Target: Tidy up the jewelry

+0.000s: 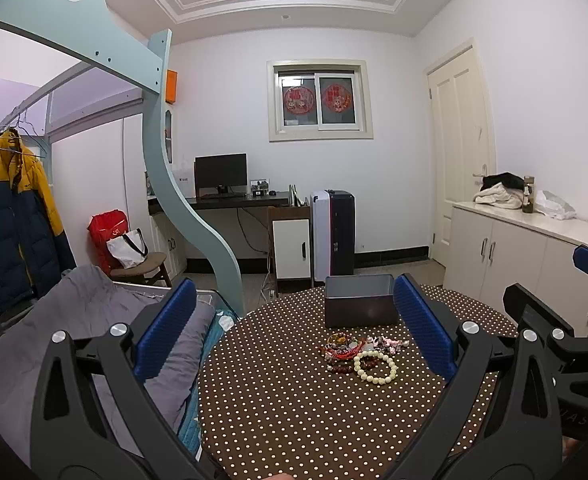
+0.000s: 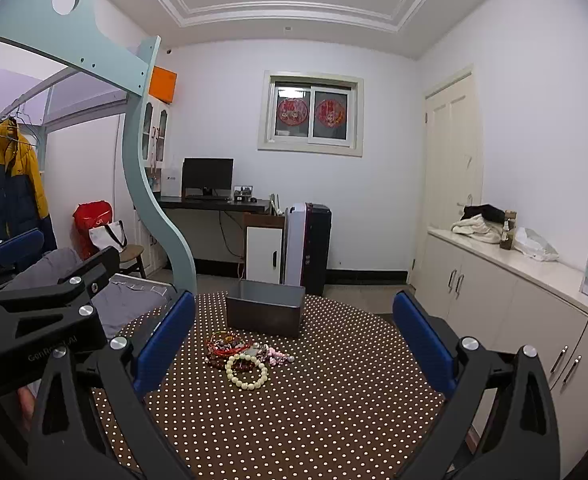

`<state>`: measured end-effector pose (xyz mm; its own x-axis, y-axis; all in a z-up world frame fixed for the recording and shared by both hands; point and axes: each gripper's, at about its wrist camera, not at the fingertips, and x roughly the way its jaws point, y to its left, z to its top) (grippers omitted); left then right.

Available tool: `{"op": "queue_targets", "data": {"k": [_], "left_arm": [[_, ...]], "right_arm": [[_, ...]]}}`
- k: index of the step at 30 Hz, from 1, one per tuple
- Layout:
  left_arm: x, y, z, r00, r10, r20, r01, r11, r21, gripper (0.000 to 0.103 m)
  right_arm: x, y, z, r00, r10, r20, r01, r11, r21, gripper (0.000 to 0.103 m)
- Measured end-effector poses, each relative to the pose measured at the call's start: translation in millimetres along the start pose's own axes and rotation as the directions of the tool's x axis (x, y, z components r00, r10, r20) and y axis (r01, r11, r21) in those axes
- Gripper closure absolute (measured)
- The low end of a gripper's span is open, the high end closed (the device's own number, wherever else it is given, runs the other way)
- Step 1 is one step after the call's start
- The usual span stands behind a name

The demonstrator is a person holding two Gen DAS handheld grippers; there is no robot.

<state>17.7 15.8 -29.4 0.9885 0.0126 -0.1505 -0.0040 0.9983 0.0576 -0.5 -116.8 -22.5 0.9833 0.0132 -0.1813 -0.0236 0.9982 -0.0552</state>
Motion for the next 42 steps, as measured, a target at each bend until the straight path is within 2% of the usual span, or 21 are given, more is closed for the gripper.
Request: {"op": "queue_targets", "data": {"k": [9,13,17,20,23,24,28,33,36,40,42], "left_arm": [[25.4,-7.6,-6.2,0.998,0.009,-0.060,-0.008,1.000,0.013,0.006],[44.2,-9.8,-12.6,0.994,-0.003,-0.113,0.005,1.000,0.020,0.006],[69.1,-9.1,-26.9,0.980,-0.041,-0.196,0.044,0.999,0.013,0.006],[94.3,-8.5,-43.6,0.954,-0.060,-0.295,0.067,0.998,0.015,0.006],[118.5,-9.0,-63.1,0.920,-0.068,-0.386,0.082,0.996,0.021,0.006],[127.7,-9.7,-69.9,0.903,-0.073,-0.423,0.089,0.996,0.019,0.006],[150.0,-10.2,-90.8,0.853,-0.111,-0.509,0.127,0.992,-0.002,0.006],[176.8,-25.0,-106.1,0.788,-0.193,-0.584,0.195,0.979,-0.060,0.006],[191.1,-39.6,-110.7,0.771,-0.205,-0.603,0.206,0.976,-0.068,0.006],[206.2,-49.4,-110.9,0.763,-0.198,-0.615,0.192,0.978,-0.078,0.006],[215.8,-56.1,-113.3,0.749,-0.188,-0.635,0.187,0.980,-0.070,0.006]], "right_arm": [[23.4,-0.8,-11.5,0.999,0.005,-0.046,-0.005,1.000,-0.006,0.008],[41.2,-5.7,-19.4,0.994,0.045,-0.100,-0.042,0.999,0.033,0.008],[66.1,-12.0,-34.0,0.976,0.098,-0.195,-0.081,0.993,0.091,0.008],[83.1,-18.1,-47.5,0.960,0.128,-0.248,-0.093,0.985,0.147,0.008],[96.5,-21.6,-58.1,0.945,0.136,-0.296,-0.090,0.982,0.163,0.008],[101.2,-22.2,-61.4,0.940,0.123,-0.319,-0.077,0.985,0.154,0.008],[119.2,-25.7,-77.3,0.924,0.067,-0.376,-0.030,0.994,0.103,0.008],[133.6,-35.5,-92.2,0.905,0.067,-0.421,-0.031,0.995,0.092,0.008],[139.1,-45.1,-95.8,0.894,0.077,-0.441,-0.030,0.993,0.113,0.008],[144.2,-57.2,-96.9,0.885,0.109,-0.452,-0.038,0.986,0.162,0.008],[145.8,-61.1,-96.8,0.883,0.108,-0.456,-0.036,0.986,0.165,0.008]]}}
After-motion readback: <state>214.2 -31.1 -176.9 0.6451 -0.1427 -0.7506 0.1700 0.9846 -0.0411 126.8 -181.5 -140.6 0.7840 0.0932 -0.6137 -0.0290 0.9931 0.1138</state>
